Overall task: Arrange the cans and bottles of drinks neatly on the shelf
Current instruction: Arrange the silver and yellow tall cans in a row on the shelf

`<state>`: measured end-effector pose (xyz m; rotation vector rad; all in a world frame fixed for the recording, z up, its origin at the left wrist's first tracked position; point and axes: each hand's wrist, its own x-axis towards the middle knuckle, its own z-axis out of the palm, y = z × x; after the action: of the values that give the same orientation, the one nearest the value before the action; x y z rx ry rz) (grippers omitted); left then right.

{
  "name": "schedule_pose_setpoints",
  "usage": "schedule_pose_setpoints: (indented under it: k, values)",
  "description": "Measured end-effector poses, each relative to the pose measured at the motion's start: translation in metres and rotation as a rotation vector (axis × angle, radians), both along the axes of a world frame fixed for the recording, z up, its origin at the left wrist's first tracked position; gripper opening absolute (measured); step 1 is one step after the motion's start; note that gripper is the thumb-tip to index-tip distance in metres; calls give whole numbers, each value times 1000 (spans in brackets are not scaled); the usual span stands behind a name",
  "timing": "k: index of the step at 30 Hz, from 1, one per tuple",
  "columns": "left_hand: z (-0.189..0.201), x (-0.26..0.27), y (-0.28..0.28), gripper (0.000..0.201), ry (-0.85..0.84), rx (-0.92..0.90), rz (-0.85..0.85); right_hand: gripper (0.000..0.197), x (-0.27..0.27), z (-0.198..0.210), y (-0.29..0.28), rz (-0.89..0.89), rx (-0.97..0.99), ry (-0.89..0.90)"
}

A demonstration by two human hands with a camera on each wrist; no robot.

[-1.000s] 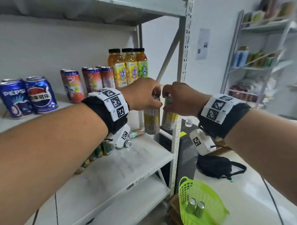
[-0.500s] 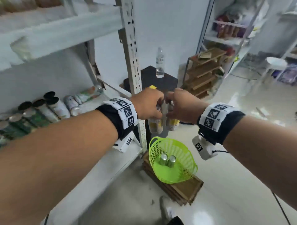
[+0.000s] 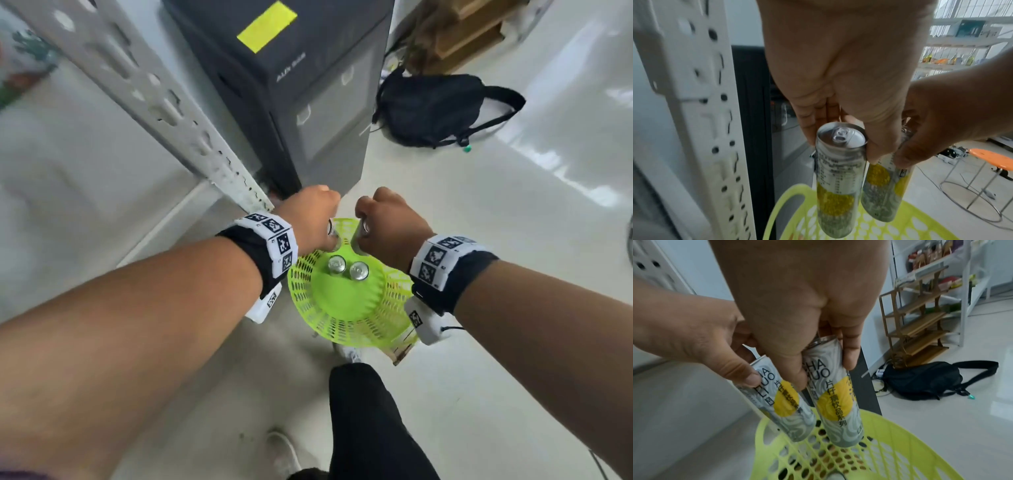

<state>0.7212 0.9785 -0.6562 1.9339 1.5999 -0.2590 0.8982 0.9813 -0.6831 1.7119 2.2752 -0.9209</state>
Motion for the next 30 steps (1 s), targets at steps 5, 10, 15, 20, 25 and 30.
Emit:
schedule_pose_setpoints:
  k: [5,10,15,20,25,30]
  values:
    - [-45,-5,-16,44,49,-122,-20,49,11,-47,-13,18,-105,-106]
    - [-85,-7,-34,49,88,-218,-5,43,19,-85,-29,6,-118,-180]
    - [-139,-6,-42,54,146,-236,30,42,25,-131,-33,-20,-170,-220]
    - [-190,4,-45,62,235,-258,8,47,25,-177,-30,5,-232,-241]
    - [-235,18,-45,73,332,-277,37,41,19,-223,-28,14,-247,-257]
    - [-262,26,-47,78,366,-302,78,35,18,-256,-30,-1,-281,-288]
